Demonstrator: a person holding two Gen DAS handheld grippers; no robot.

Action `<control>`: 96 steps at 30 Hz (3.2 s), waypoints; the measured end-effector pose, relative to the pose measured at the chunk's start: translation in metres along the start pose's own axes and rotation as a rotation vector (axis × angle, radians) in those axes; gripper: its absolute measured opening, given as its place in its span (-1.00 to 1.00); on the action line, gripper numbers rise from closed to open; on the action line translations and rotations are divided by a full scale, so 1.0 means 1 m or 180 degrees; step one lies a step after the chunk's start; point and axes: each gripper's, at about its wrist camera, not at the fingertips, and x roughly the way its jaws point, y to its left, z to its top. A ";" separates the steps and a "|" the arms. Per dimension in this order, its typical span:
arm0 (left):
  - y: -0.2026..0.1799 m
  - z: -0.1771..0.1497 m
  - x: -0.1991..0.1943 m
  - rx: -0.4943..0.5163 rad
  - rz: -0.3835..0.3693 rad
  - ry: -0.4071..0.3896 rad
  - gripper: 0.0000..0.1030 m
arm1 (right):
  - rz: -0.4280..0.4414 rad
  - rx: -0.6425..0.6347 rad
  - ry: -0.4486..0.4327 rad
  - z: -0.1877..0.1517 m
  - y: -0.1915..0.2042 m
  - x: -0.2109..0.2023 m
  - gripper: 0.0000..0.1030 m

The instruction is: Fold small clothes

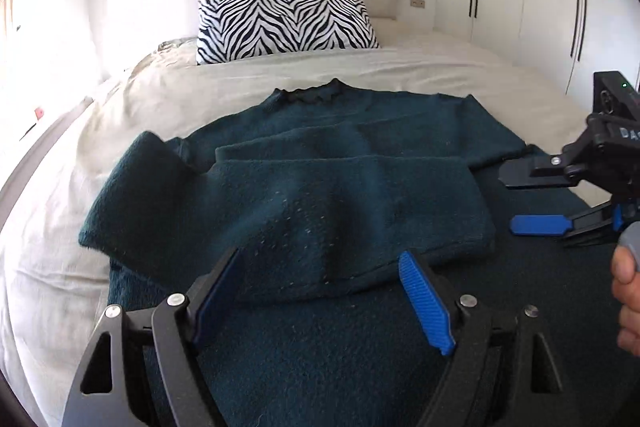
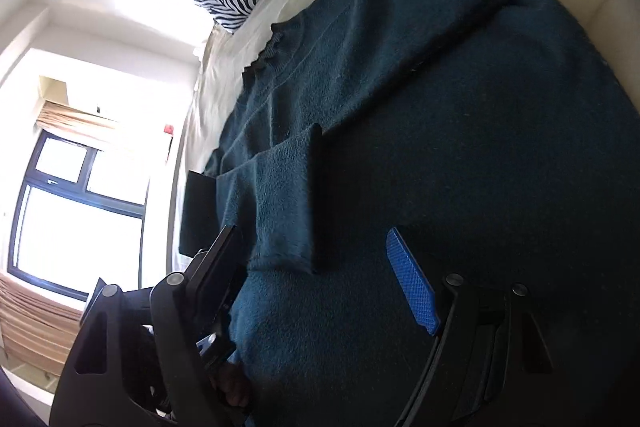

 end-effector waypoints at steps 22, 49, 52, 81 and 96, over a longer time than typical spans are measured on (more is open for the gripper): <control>0.067 -0.031 -0.003 -0.1216 -0.0310 -0.0090 0.59 | -0.1032 -0.2280 -0.0494 0.047 0.186 0.018 -0.86; 0.072 -0.034 0.005 -0.1311 -0.0354 -0.0030 0.59 | -0.0650 -0.2423 -0.0515 0.069 0.241 0.024 -0.86; 0.073 -0.035 0.005 -0.1328 -0.0363 -0.0034 0.59 | -0.0344 -0.2659 -0.0588 0.063 0.308 0.012 -0.86; 0.164 0.053 0.006 -0.1957 -0.0760 -0.0201 0.38 | -0.0877 -0.0662 -0.0088 0.098 0.020 0.069 -0.83; 0.181 0.053 0.112 -0.1743 -0.0744 0.0204 -0.28 | -0.0799 -0.0481 -0.0383 0.133 -0.004 0.048 -0.60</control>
